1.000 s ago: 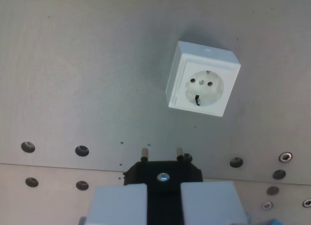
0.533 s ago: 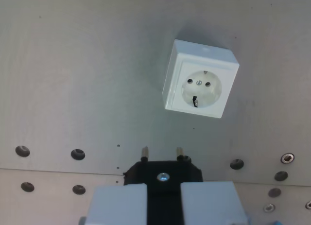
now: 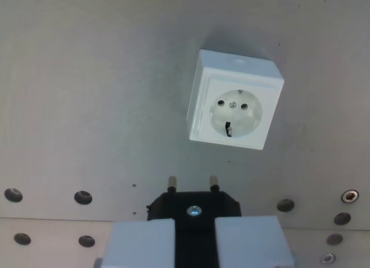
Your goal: Move above the white socket
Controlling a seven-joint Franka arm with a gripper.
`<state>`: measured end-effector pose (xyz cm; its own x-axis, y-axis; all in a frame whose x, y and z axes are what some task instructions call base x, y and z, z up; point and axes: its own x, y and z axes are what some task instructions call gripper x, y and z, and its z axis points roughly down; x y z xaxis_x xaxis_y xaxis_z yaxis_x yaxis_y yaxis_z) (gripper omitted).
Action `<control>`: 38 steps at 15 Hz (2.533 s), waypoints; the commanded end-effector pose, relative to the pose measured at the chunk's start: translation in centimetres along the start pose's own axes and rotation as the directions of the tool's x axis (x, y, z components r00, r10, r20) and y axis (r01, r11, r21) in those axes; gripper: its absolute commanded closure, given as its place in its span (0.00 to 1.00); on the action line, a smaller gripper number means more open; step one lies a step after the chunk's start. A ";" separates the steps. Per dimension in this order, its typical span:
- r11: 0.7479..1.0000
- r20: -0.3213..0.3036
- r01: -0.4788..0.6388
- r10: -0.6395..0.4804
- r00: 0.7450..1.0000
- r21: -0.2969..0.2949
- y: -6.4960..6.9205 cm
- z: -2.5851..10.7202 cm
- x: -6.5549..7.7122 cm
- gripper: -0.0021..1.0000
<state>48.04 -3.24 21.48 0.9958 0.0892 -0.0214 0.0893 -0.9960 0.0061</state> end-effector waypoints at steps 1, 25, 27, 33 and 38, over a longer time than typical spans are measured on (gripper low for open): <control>0.997 -0.108 -0.074 0.072 0.992 -0.021 0.5 1.3 -0.5 1.00; 0.985 -0.129 -0.169 0.166 0.978 -0.017 2.9 8.9 -2.2 1.00; 0.985 -0.132 -0.172 0.169 0.977 -0.015 3.0 9.3 -2.3 1.00; 0.986 -0.137 -0.168 0.165 0.977 -0.012 3.3 10.3 -2.6 1.00; 0.987 -0.138 -0.162 0.159 0.978 -0.010 3.4 10.7 -2.8 1.00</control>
